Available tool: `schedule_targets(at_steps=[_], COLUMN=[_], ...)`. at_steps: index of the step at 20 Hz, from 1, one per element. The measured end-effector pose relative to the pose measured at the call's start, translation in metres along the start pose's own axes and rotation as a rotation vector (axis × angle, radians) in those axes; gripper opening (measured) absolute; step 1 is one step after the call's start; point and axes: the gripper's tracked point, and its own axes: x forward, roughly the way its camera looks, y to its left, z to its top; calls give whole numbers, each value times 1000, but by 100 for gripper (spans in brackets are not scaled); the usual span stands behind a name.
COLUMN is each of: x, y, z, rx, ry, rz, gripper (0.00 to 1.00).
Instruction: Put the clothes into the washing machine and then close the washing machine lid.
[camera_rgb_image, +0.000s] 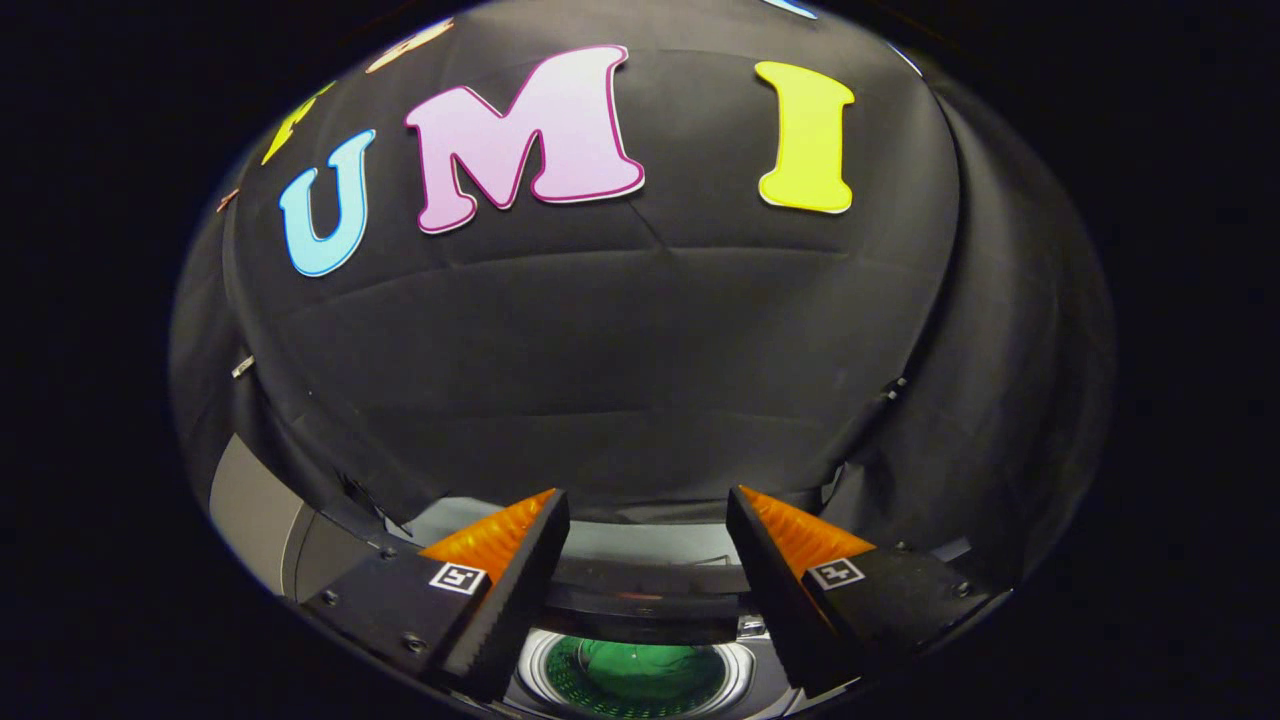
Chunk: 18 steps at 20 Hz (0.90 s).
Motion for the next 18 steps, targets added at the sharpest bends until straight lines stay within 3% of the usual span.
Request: schedule_targets(at_steps=[9,18], x=[-5,-25], y=[5,6], z=[3,-21], rx=[-17,-3], ry=[-73,21], rz=[53,29], gripper=[100,100])
